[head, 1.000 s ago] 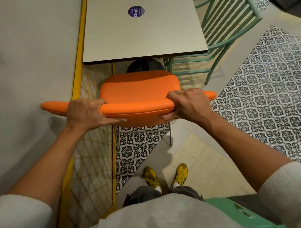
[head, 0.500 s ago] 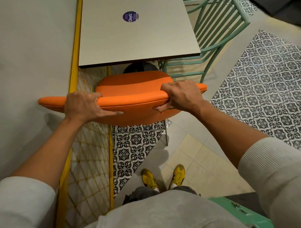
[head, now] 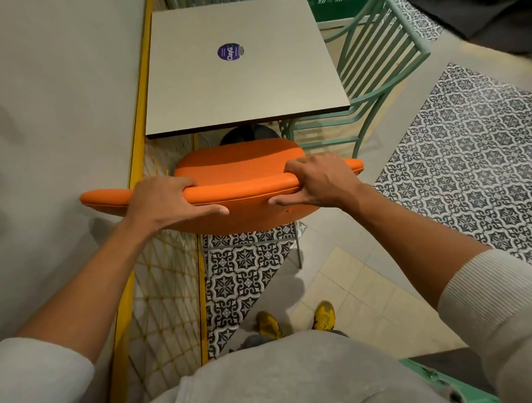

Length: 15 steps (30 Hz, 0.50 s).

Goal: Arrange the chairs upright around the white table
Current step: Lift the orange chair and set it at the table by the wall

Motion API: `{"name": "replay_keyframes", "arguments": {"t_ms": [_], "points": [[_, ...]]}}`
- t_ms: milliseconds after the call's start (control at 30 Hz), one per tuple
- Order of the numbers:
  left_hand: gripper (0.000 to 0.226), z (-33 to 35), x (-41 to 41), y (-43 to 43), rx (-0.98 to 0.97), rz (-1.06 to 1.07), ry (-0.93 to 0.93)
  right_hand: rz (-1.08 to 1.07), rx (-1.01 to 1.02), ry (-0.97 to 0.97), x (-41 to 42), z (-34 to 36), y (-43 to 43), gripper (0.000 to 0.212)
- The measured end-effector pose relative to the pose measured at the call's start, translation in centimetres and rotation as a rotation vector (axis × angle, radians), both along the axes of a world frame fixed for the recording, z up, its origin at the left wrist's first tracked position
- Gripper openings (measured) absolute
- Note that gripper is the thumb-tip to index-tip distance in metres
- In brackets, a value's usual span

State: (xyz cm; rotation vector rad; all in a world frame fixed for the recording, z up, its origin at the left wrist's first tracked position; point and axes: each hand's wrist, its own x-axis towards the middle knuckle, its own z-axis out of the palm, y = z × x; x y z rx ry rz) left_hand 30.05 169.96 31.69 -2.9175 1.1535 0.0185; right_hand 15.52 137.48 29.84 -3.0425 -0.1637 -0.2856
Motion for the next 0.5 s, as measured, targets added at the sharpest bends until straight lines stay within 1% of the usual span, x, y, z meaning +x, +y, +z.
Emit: {"name": "replay_keyframes", "arguments": {"t_ms": [33,100,200,267,367,500], "points": [[0.092,0.2,-0.1,-0.7,-0.018,-0.021,0.046,-0.013,-0.001,0.004,-0.1,0.1,0.0,0.084],[0.104,0.6,-0.5,-2.7,-0.012,-0.095,0.104,-0.064,-0.021,-0.005,-0.6,0.1,-0.3,0.093],[0.124,1.1,-1.2,-6.6,0.108,-0.159,0.246,-0.194,-0.03,0.026,-2.2,0.0,-1.7,0.103],[0.132,1.4,-1.4,-9.7,0.195,-0.198,0.342,-0.295,0.034,0.088,-3.5,0.3,-2.9,0.107],[0.129,1.7,-2.1,-15.1,0.241,-0.282,0.413,-0.429,0.1,0.155,-5.7,0.7,-4.9,0.114],[0.123,1.9,-4.9,-23.2,0.164,-0.401,0.457,-0.582,0.13,0.317,-10.1,0.2,-8.5,0.132]]}}
